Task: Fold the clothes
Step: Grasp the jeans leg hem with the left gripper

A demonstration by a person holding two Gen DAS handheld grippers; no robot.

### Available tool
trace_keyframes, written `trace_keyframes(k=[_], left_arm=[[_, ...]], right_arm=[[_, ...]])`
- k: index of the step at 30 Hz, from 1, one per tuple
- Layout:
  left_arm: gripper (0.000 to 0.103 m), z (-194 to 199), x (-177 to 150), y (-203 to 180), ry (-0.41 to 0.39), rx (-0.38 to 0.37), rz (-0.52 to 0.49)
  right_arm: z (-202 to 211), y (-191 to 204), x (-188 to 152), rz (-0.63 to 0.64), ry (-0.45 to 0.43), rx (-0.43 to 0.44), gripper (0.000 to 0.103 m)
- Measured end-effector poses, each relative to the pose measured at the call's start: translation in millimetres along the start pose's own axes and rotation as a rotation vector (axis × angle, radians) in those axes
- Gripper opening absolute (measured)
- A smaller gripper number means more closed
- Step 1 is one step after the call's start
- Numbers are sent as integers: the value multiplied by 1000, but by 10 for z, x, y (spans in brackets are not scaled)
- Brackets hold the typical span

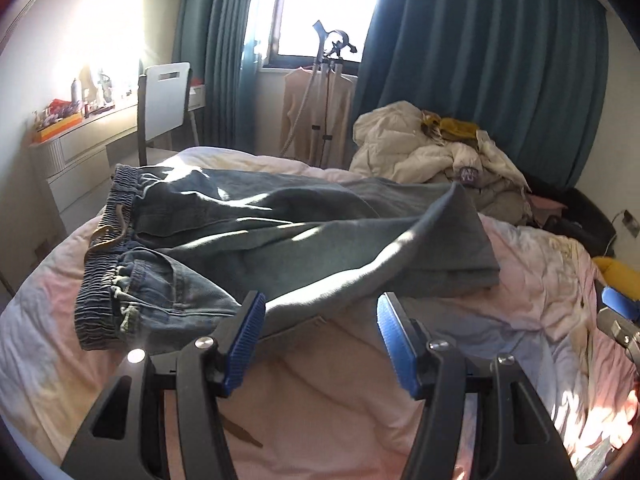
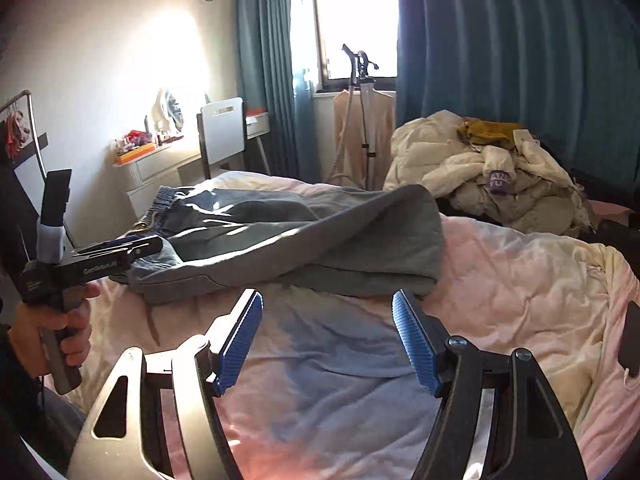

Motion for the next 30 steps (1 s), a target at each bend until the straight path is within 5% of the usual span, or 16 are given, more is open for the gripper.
trace_keyframes(k=[7, 15, 21, 23, 25, 28, 30], left_arm=[[60, -520, 63, -548, 53, -19, -103], [60, -1328, 605, -1147, 89, -39, -154], [60, -1828, 843, -1359, 88, 70, -269], [55, -1968, 825, -1313, 111, 130, -284], [31, -2086, 802, -1255, 136, 192, -291], [3, -2061, 754, -1298, 148, 188, -292], [2, -1931, 751, -1352, 123, 180, -301]], right_arm=[[-275, -384, -137, 8, -38, -38, 69], [-426, -855, 1, -175, -79, -24, 69], [-631, -1168, -110, -283, -49, -2, 69], [-708, -1246, -137, -316, -40, 2, 69], [-784, -1313, -160, -341, -33, -1, 69], [-890, -1362, -202, -363, -13, 5, 69], [-919, -1361, -224, -361, -3, 3, 69]])
Point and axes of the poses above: each gripper's, at about its wrist camera, not at the fingertips, and z roughly against the way its jaws point, y to its left, x to its top, the point moved 10 cm from there along -z, roughly the way its jaws point, and after that the axes turned 6 degrees about y, right-handed, at the moved point
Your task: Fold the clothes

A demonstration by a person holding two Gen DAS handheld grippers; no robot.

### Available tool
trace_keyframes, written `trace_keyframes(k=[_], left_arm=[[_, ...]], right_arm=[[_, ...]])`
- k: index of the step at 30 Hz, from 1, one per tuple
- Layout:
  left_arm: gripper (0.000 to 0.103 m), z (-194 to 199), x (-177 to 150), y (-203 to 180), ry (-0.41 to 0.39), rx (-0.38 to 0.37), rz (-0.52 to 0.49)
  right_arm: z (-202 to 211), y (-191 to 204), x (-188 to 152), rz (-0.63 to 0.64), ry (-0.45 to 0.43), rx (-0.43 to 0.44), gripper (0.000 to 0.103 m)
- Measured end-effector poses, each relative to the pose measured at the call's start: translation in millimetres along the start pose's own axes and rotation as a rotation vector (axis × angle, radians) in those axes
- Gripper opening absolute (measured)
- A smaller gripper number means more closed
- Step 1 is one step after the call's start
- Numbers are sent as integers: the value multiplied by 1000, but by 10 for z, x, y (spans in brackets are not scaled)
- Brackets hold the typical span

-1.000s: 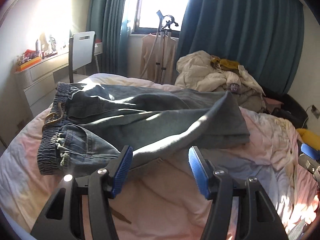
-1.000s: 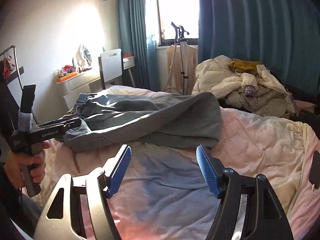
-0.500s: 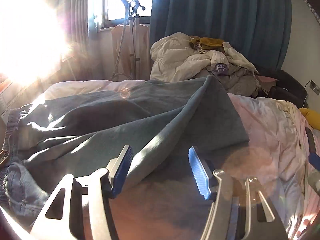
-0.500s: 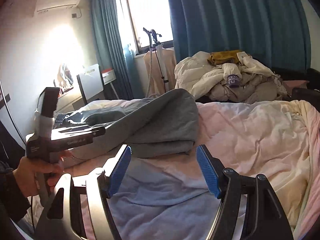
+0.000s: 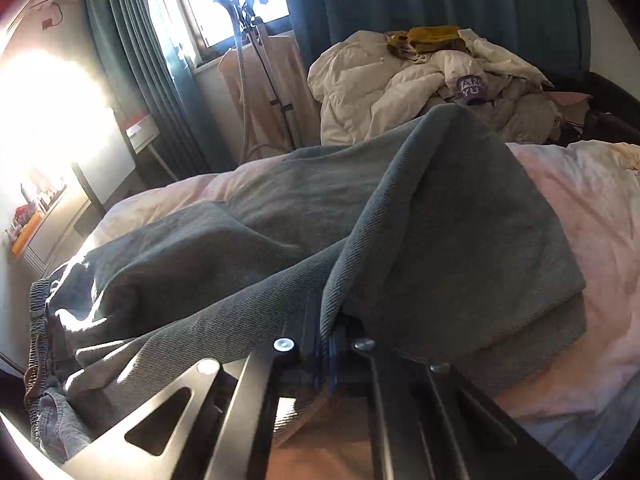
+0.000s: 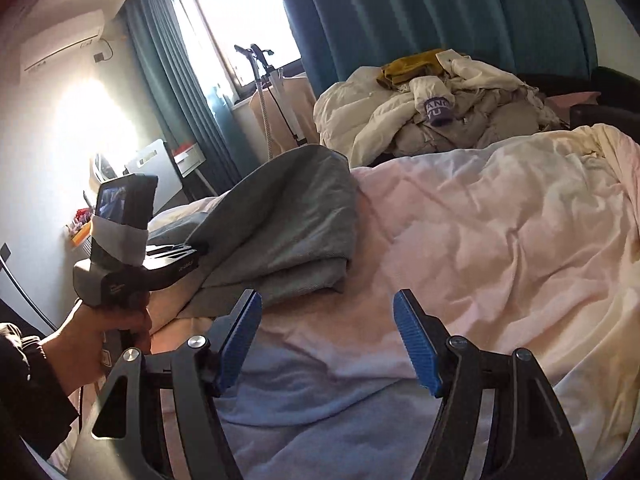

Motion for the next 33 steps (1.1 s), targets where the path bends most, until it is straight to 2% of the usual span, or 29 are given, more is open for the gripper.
trace_keyframes(k=[3, 8, 12, 15, 20, 23, 27, 33], left_arm=[[1, 306, -42, -18, -36, -36, 21], [1, 890, -278, 37, -100, -67, -16], [1, 1310, -655, 128, -127, -91, -12], [1, 1516, -1047, 142, -113, -127, 13], [1, 1577, -1630, 151, -48, -183, 113], [1, 1486, -1774, 162, -12, -206, 176], [1, 1474, -1769, 163, -31, -260, 219], [1, 1426, -1753, 172, -47, -303, 240]], right_arm=[[38, 11, -10, 0, -6, 10, 69], [160, 23, -14, 8, -26, 2, 69], [335, 101, -4, 30, -58, 10, 69], [417, 177, -14, 50, -60, 21, 69], [499, 337, -108, 104, -47, 36, 69], [487, 451, -184, 123, -8, 60, 69], [454, 634, -280, 146, 37, 99, 69], [378, 851, -410, 194, 87, 88, 69]])
Point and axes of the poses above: each gripper's, at about its wrist camera, not at the fingertips, and z roughly against the way its jaws point, y to its left, x to its top, the point moved 10 cm from there along -z, roughly the way its jaws point, and after that the axes turned 6 degrees about y, right-handed, at the moved point
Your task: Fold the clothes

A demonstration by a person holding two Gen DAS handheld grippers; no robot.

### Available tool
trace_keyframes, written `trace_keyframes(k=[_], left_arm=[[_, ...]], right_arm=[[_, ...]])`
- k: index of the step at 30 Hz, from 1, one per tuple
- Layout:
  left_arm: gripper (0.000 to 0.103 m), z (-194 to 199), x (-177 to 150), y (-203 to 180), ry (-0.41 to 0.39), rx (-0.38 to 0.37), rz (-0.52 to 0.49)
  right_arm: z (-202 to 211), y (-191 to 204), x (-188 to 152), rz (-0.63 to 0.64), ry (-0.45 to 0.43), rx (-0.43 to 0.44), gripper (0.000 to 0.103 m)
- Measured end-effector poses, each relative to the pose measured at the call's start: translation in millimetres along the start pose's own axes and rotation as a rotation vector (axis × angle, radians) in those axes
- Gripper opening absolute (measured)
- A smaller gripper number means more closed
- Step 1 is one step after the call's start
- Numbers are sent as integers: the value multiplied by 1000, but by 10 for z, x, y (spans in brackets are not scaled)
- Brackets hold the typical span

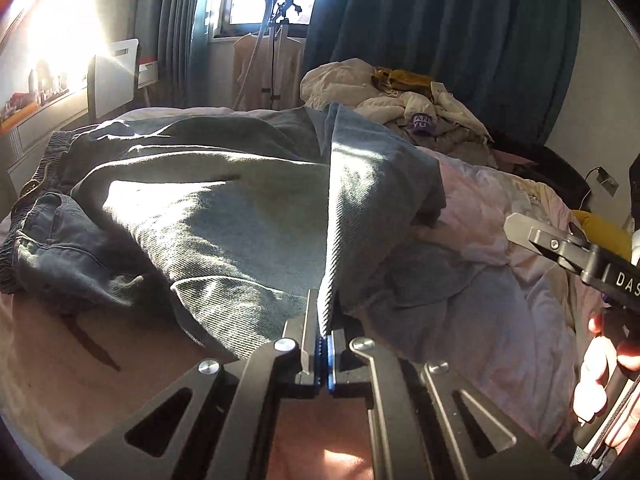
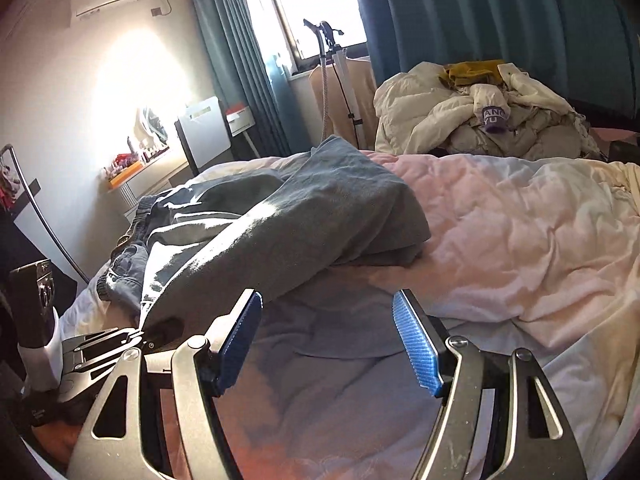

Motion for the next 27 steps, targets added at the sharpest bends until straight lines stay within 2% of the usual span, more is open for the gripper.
trace_keyframes(k=[5, 10, 12, 15, 18, 20, 21, 22, 23, 25, 27], left_arm=[[1, 0, 71, 14, -14, -57, 34], [1, 21, 141, 97, -25, -115, 81], [1, 15, 138, 115, -27, -142, 88], [1, -23, 122, 149, -16, -182, 103], [1, -48, 137, 228, -7, -266, 166], [1, -72, 142, 278, -6, -295, 189], [1, -85, 139, 283, -6, -300, 188], [1, -99, 140, 277, -5, -307, 185], [1, -112, 142, 270, -3, -314, 182], [1, -105, 160, 244, -9, -329, 174], [1, -78, 180, 219, -17, -334, 164]], right_arm=[[-203, 216, 319, 50, 25, -33, 69], [-710, 529, 896, 124, 54, -35, 68], [-999, 638, 1081, 188, 86, -92, 68], [-1457, 679, 1204, 239, 197, -181, 65], [-1762, 551, 1275, 255, 275, -279, 62], [-1895, 425, 1315, 250, 307, -331, 59], [-1945, 341, 1292, 254, 332, -361, 57], [-1996, 290, 1254, 255, 362, -368, 48], [-2033, 235, 1203, 255, 393, -377, 32], [-2029, 125, 1119, 258, 429, -420, 10], [-1927, 41, 1063, 245, 425, -424, 3]])
Point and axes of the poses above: each gripper's, at about its wrist camera, not at the fingertips, and z roughly against the way its jaws point, y to its left, x to its top, the point moved 10 cm from there along -z, roughly the way its jaws point, and after that the axes turned 6 degrees about y, right-handed, at the moved point
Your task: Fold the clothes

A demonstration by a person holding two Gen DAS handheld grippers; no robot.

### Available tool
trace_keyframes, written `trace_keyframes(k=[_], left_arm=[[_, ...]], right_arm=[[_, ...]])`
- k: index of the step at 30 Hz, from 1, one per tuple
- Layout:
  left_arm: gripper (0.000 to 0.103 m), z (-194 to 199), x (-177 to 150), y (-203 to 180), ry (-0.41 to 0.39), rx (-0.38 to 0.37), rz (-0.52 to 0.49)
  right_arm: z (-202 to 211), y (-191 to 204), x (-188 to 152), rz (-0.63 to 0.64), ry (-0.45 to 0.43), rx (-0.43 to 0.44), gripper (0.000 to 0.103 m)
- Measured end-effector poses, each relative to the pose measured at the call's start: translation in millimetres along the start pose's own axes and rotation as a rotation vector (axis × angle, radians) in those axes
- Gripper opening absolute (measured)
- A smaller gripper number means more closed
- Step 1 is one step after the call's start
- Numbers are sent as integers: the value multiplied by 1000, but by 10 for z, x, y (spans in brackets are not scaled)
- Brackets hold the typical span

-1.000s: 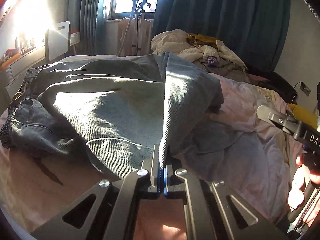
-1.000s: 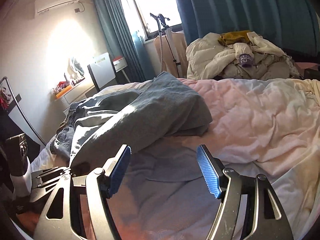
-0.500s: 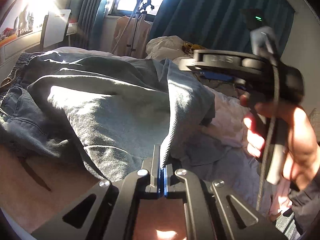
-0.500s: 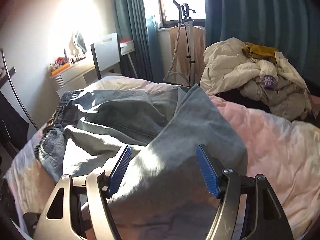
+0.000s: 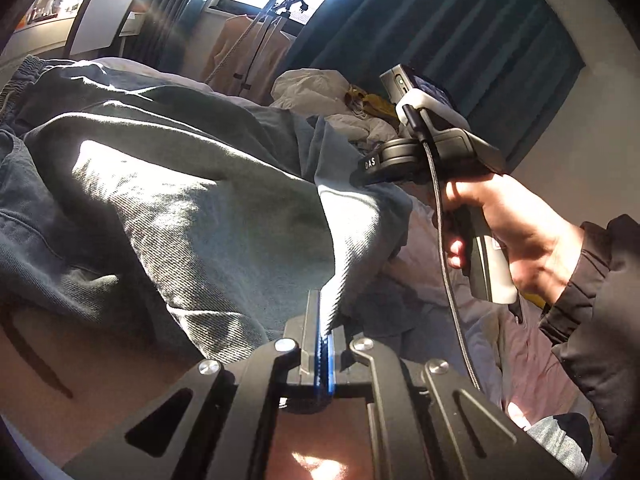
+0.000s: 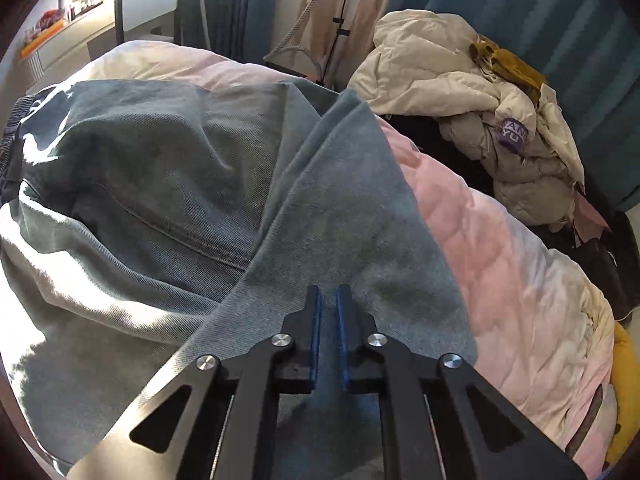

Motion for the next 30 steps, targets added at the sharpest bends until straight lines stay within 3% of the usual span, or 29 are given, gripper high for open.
trace_keyframes(k=[3, 9, 16, 18, 20, 22, 24, 30], left_arm=[[1, 31, 12, -44, -1, -5, 0], [1, 43, -23, -97, 9, 37, -15], [1, -18, -66, -62, 30, 55, -15], [1, -44, -48, -12, 32, 43, 0], [1, -46, -37, 31, 28, 29, 20], [1, -43, 2, 43, 21, 11, 30], [1, -38, -1, 25, 29, -19, 40], [1, 47, -74, -125, 19, -58, -10]], right_arm=[[111, -100, -138, -17, -21, 26, 3], [411, 16, -200, -41, -80, 165, 3], [383, 303, -51, -1, -16, 198, 7], [316, 307, 17, -7, 0, 167, 17], [271, 311, 78, -19, 7, 164, 44], [221, 325, 127, -27, 18, 170, 54], [134, 362, 131, -9, 59, 147, 55], [-112, 410, 156, 87, 136, -34, 55]])
Point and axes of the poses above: each gripper's, at about its wrist camera, not at the fingertips, and z roughly against the way its jaws point, y to its left, x to its top, the point moved 10 cm from there along -z, roughly the way its jaws point, and after that the axes turned 6 degrees about y, right-handed, at the moved point
